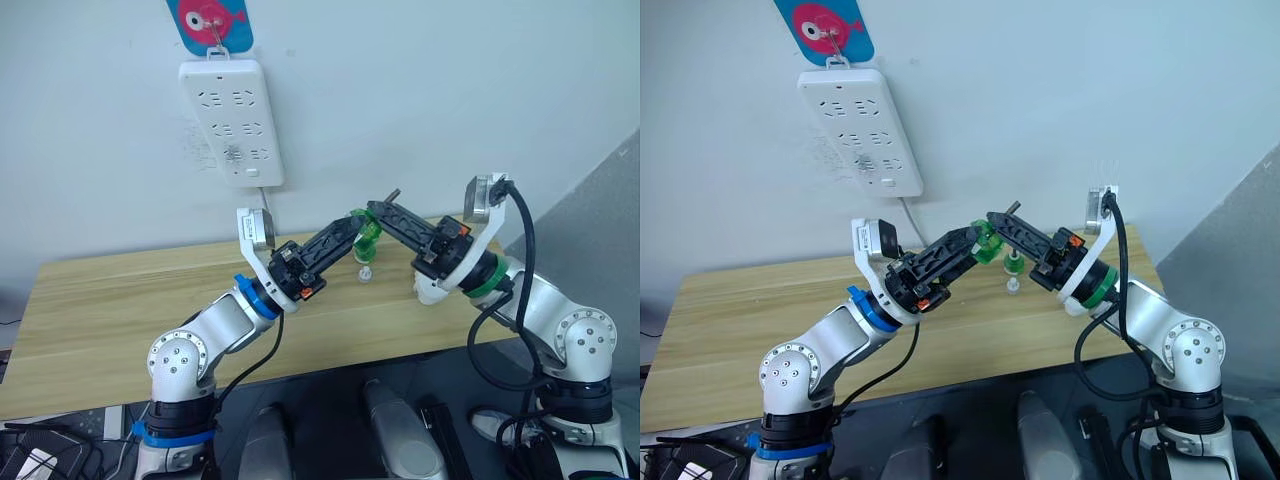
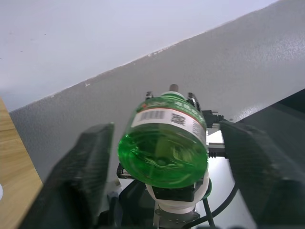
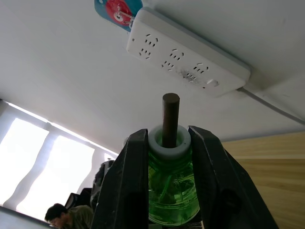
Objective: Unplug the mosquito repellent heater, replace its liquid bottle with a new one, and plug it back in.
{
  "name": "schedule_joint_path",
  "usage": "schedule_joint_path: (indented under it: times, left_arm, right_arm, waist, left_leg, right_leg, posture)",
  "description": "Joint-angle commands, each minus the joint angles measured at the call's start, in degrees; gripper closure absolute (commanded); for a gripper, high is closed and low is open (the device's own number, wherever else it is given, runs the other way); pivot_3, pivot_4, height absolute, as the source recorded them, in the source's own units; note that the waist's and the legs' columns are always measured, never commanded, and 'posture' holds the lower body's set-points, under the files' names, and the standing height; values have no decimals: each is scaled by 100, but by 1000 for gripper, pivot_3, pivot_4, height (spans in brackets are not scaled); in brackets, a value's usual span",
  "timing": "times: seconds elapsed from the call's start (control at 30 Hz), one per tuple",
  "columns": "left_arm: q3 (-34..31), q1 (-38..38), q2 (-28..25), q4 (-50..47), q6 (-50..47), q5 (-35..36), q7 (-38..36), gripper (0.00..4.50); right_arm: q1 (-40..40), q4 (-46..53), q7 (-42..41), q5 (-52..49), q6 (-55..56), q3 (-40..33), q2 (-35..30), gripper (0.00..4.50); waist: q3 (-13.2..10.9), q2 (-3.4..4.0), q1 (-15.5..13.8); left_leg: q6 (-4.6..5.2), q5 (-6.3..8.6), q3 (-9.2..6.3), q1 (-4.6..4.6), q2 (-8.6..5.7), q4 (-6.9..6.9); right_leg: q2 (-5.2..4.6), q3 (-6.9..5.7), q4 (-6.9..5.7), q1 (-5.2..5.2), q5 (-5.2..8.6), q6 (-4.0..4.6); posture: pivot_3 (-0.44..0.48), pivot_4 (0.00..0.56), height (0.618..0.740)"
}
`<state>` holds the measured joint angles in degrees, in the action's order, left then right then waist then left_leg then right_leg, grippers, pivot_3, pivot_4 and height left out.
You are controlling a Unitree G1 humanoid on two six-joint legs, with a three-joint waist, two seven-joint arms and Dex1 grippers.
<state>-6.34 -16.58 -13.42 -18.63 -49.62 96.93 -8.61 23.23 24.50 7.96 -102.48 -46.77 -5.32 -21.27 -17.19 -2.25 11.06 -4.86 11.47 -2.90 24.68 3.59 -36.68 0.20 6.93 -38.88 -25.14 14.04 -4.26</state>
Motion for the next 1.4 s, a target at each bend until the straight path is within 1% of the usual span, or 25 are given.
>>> schedule_joint_path:
  times: [0.03,0.07,0.3,0.4,0.5,0.57,0.6,0.63,0.67,0.73,0.8,0.87,0.9,0.93,1.03,1.07,1.13,1.23,1.4]
  left_arm:
    - [96,-22,-40,-108,-31,161,-126,1930]
    - [109,-7,-47,-113,-26,160,-140,2155]
    - [160,43,-100,-133,-8,140,-203,2164]
    - [150,67,-135,-137,34,24,-233,2164]
    - [117,49,-239,-130,79,-252,-384,2164]
    - [108,20,-356,-154,103,-532,-558,2164]
    - [117,3,-433,-181,118,-733,-669,2164]
    - [156,-11,-553,-231,127,-999,-844,2164]
    - [212,-20,-666,-289,152,-1275,-1038,2164]
    - [384,-30,-921,-417,344,-2024,-1461,2164]
    - [780,26,-1308,-600,827,-3165,-2150,2164]
    - [1382,182,-1788,-645,1823,-4645,-3042,2164]
    - [1656,280,-1973,-574,2401,-5294,-3482,2164]
    - [1874,384,-2092,-433,3062,-5900,-3845,2164]
    - [2143,607,-2108,176,4812,-7111,-4505,2164]
    - [2154,642,-2098,406,5213,-7355,-4643,2164]
    - [2210,657,-2145,912,6275,-7889,-4994,2164]
    - [2103,755,-2134,1559,7191,-8263,-5151,2164]
    - [2043,1009,-2173,1829,7633,-8465,-5169,2164]
  right_arm:
    - [72,228,-37,-217,146,33,-20,3642]
    - [87,231,-36,-238,153,48,-27,3642]
    - [132,286,-7,-416,198,173,-75,3642]
    - [103,292,3,-541,214,192,-137,3642]
    - [23,229,-77,-455,167,85,-374,2561]
    - [-53,58,-236,-252,50,-111,-741,1937]
    - [-96,-48,-345,-124,-19,-226,-975,1474]
    - [-139,-154,-457,7,-86,-332,-1214,1199]
    - [-174,-241,-567,126,-147,-410,-1419,773]
    - [-258,-398,-947,766,-317,-504,-1982,32]
    - [-357,-510,-1378,1523,-418,-504,-2528,0]
    - [-489,-426,-2059,2516,-434,-267,-3206,0]
    - [-540,-376,-2296,2955,-397,-124,-3425,0]
    - [-563,-360,-2431,3353,-373,34,-3590,0]
    - [-633,-285,-2601,4490,-269,487,-3873,0]
    - [-666,-247,-2630,4786,-314,628,-3937,0]
    - [-660,-198,-2663,4978,-671,763,-4005,0]
    - [-333,-263,-2628,5085,-1525,1086,-3931,0]
    - [198,-838,-2510,5707,-2128,1492,-3340,0]
  waist:
    - [0,0,0]
    - [0,0,0]
    - [0,0,-1]
    - [0,0,-1]
    - [0,0,-4]
    - [0,0,-8]
    - [0,0,-14]
    - [0,0,-21]
    - [0,0,-26]
    - [0,0,-37]
    - [0,0,-45]
    - [0,1,-65]
    - [0,2,-66]
    - [1,3,-59]
    - [1,2,-48]
    - [1,3,-51]
    - [-1,3,-75]
    - [-2,3,-99]
    - [-7,4,-140]
  left_leg:
    - [0,0,0,2,0,0]
    - [0,0,1,2,0,0]
    - [0,0,0,3,0,0]
    - [0,0,0,3,0,0]
    - [0,0,1,3,0,0]
    - [0,0,1,5,-1,0]
    - [0,0,1,6,-2,1]
    - [0,0,1,6,-2,1]
    - [0,0,2,7,-3,1]
    - [0,0,3,7,-3,2]
    - [0,0,9,7,-4,5]
    - [0,0,15,7,-4,15]
    - [0,0,20,6,-4,22]
    - [0,0,28,1,-3,34]
    - [0,0,41,-9,5,68]
    - [0,0,41,-5,6,72]
    - [1,1,42,6,6,72]
    - [3,2,54,10,2,71]
    - [5,3,57,10,5,69]
  right_leg:
    - [0,1,0,-2,0,0]
    - [0,1,1,-2,0,0]
    - [0,1,1,-3,0,0]
    - [0,1,2,-3,0,0]
    - [0,2,2,-4,0,0]
    - [1,4,4,-4,0,0]
    - [0,5,5,-5,0,0]
    - [0,5,6,-5,0,0]
    - [1,7,9,-5,1,0]
    - [1,9,12,-5,1,0]
    - [1,14,18,-8,1,1]
    - [1,18,26,-11,1,1]
    - [0,22,30,-15,1,1]
    - [0,28,36,-16,1,1]
    - [0,31,66,-15,-1,5]
    - [0,29,76,-15,-1,5]
    - [-3,30,88,-19,-2,3]
    - [-13,36,96,-20,-3,0]
    - [-13,39,97,-21,-4,-2]
  posture:
    - [-222,242,740]
    - [-222,242,740]
    - [-218,242,740]
    - [-216,239,740]
    - [-215,237,740]
    - [-216,238,740]
    - [-215,238,740]
    - [-215,239,740]
    - [-216,241,740]
    - [-217,243,740]
    - [-222,250,740]
    - [-226,256,740]
    - [-229,259,740]
    - [-231,263,740]
    - [-231,271,740]
    - [-231,273,740]
    - [-231,280,740]
    - [-229,292,740]
    - [-214,311,740]
